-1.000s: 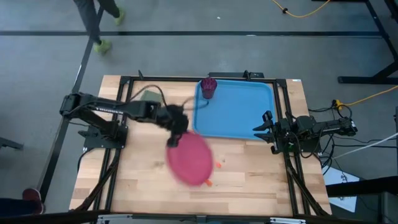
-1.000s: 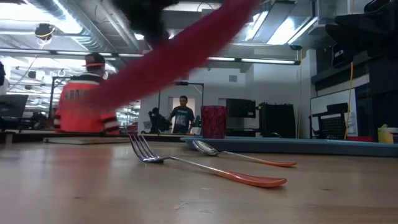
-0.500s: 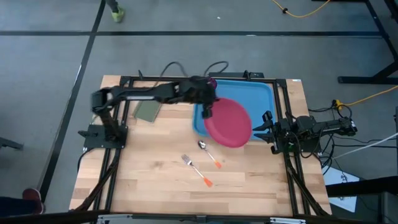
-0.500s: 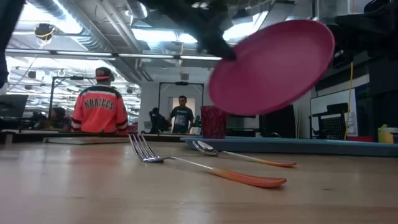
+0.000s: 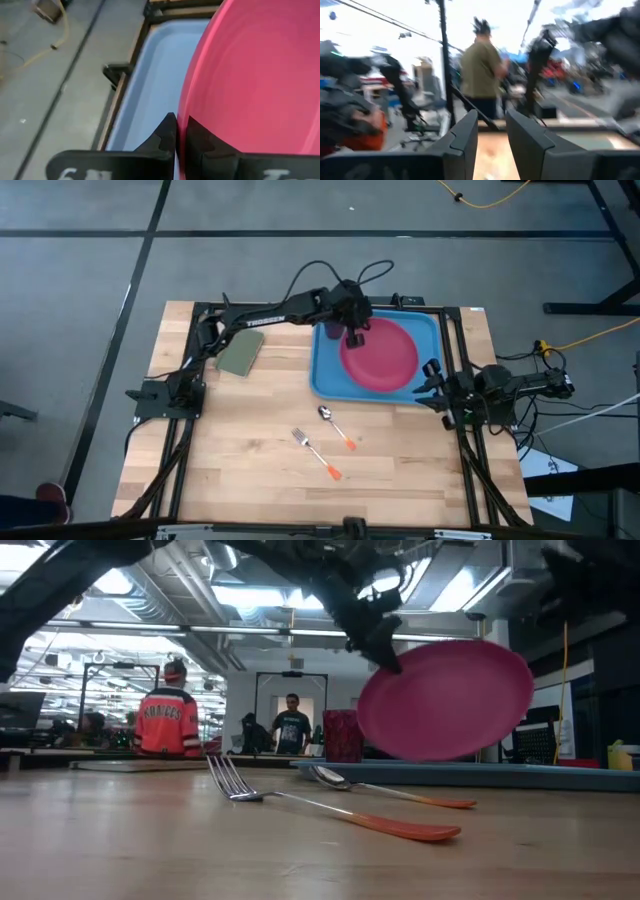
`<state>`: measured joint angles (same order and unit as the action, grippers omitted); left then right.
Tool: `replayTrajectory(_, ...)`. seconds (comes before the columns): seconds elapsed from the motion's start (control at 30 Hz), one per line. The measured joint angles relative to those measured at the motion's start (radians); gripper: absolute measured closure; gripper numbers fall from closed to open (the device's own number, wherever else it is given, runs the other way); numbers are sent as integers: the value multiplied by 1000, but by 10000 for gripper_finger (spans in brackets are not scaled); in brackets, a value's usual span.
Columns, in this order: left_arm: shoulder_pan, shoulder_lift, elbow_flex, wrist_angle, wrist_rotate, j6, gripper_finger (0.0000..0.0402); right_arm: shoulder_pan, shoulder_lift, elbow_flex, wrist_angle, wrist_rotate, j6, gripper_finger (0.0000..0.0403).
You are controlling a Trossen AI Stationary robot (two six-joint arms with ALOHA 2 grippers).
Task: Pick and place plate/cup/fork/spoon on tray
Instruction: Put the pink plate on the blue tray to the bottom right of the red cup
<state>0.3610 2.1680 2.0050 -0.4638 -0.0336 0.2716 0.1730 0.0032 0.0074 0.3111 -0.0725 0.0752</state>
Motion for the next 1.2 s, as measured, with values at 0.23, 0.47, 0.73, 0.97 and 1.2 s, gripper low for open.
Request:
replayTrajectory(0.23, 8, 2, 6, 10, 25, 0, 400, 0, 0, 10, 205, -81, -131, 295)
replayTrajectory(0.47, 8, 21, 6, 31, 73, -1, 401, 0, 0, 32, 188, -79, -138, 295)
replayTrajectory(0.73, 12, 33, 5, 25, 77, 6, 401, 0, 0, 32, 162, -79, -132, 295)
replayTrajectory(0.97, -4, 76, 5, 46, 59, 46, 394, 0, 0, 32, 138, -79, -130, 295)
replayTrajectory(1.2, -17, 77, 5, 102, 12, 80, 388, 0, 0, 32, 128, -79, -129, 295)
